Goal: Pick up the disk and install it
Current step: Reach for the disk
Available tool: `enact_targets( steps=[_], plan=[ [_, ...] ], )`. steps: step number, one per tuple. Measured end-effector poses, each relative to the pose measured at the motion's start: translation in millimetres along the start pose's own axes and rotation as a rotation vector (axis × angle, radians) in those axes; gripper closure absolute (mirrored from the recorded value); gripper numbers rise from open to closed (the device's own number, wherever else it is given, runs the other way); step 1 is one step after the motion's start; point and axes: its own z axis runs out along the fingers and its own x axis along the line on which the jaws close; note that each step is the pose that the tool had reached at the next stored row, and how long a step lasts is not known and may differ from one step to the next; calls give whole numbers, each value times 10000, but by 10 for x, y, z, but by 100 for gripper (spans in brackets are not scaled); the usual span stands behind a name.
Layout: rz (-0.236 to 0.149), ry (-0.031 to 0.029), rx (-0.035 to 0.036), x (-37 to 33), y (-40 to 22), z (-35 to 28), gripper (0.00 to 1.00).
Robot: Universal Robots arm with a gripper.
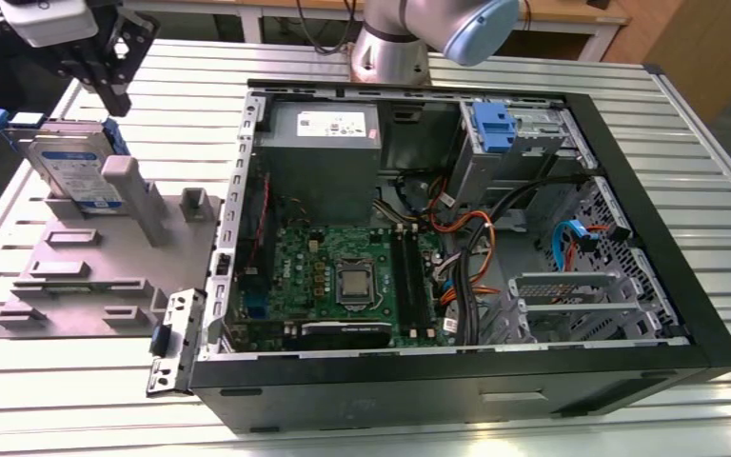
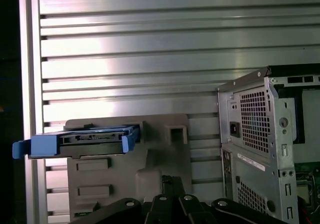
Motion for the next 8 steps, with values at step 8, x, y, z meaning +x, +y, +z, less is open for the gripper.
enact_targets(
  steps=[8],
  plan=[
    [-1,0,0,73,-6,12,89]
  ],
)
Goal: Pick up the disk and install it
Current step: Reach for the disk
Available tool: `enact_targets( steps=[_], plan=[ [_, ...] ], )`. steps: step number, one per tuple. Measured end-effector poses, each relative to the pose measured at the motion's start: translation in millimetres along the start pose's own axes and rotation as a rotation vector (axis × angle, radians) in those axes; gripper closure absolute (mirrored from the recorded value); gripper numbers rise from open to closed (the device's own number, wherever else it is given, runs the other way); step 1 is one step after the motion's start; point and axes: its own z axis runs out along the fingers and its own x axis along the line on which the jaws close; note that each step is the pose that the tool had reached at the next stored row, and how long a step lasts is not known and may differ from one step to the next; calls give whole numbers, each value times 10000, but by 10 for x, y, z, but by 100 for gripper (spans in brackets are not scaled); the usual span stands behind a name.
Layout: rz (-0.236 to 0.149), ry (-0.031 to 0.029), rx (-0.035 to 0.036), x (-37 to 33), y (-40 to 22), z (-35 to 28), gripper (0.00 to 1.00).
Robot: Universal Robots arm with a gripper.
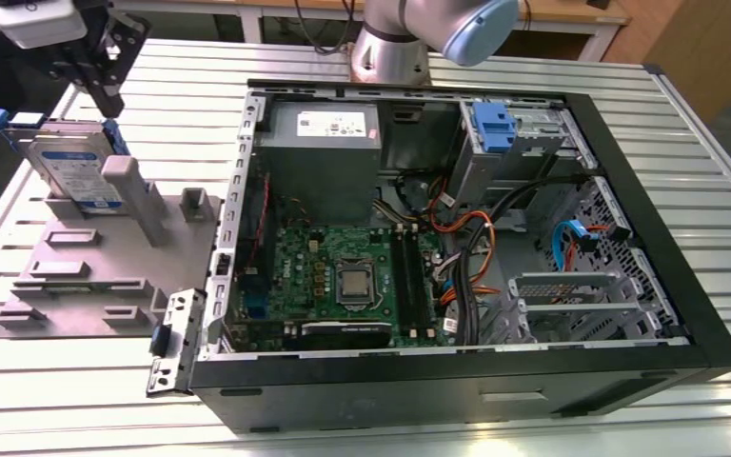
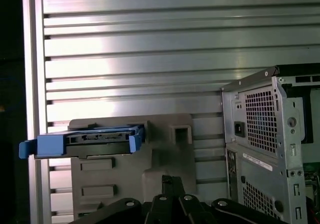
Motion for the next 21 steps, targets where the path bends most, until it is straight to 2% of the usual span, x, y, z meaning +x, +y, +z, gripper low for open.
enact_targets(
  steps=[21],
  plan=[
    [0,0,0,195,-15,31,89]
  ],
)
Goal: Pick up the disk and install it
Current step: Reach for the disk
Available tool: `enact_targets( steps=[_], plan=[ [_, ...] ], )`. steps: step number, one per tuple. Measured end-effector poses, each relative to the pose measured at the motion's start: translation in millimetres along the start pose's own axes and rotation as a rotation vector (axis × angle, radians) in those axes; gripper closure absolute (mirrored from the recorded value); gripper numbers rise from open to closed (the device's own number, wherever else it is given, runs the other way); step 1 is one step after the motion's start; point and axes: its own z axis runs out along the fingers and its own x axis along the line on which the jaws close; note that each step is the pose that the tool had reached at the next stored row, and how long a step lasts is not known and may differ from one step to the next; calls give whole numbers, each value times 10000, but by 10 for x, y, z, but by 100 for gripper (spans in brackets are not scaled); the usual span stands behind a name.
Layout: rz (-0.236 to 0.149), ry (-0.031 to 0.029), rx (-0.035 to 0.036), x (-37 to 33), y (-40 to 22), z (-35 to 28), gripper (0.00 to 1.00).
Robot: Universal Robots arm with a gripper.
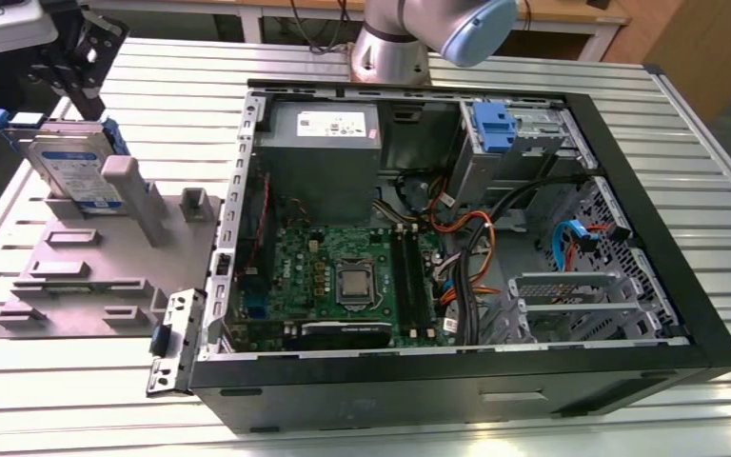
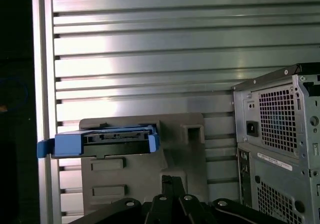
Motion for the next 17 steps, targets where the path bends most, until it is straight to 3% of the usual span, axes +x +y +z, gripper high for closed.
enact_targets(
  steps=[6,17],
  plan=[
    [-1,-1,0,44,-4,7,89],
    [0,-1,0,55,-5,19,89]
  ],
)
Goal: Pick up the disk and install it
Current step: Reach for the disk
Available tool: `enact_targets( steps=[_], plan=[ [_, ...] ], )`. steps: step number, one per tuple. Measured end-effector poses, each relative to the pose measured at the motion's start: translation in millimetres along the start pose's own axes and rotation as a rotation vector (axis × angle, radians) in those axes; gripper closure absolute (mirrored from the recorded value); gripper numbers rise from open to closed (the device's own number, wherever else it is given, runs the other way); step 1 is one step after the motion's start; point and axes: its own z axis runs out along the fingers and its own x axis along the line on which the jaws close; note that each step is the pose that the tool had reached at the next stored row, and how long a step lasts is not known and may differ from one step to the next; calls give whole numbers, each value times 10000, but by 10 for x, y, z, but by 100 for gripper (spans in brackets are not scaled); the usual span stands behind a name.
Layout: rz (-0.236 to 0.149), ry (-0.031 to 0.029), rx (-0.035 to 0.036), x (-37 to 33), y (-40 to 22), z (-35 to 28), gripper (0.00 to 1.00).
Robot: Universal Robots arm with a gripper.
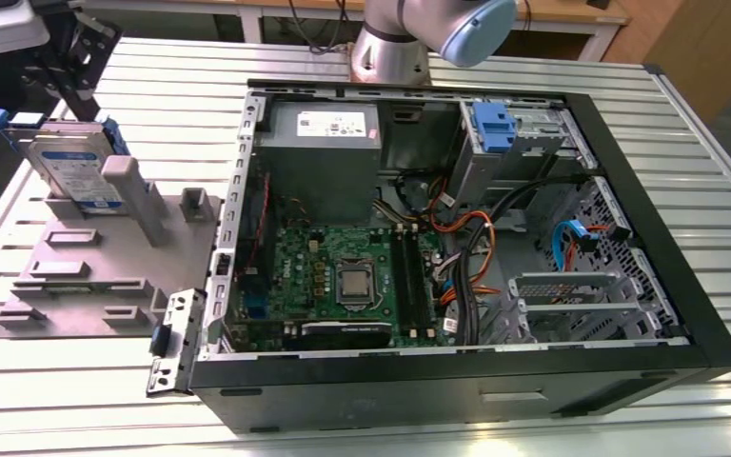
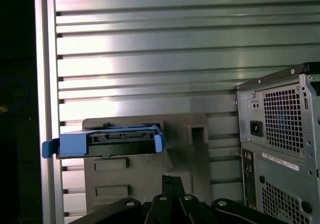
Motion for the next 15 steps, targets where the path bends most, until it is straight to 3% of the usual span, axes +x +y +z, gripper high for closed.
enact_targets(
  steps=[15],
  plan=[
    [-1,0,-1,114,-3,43,89]
  ],
)
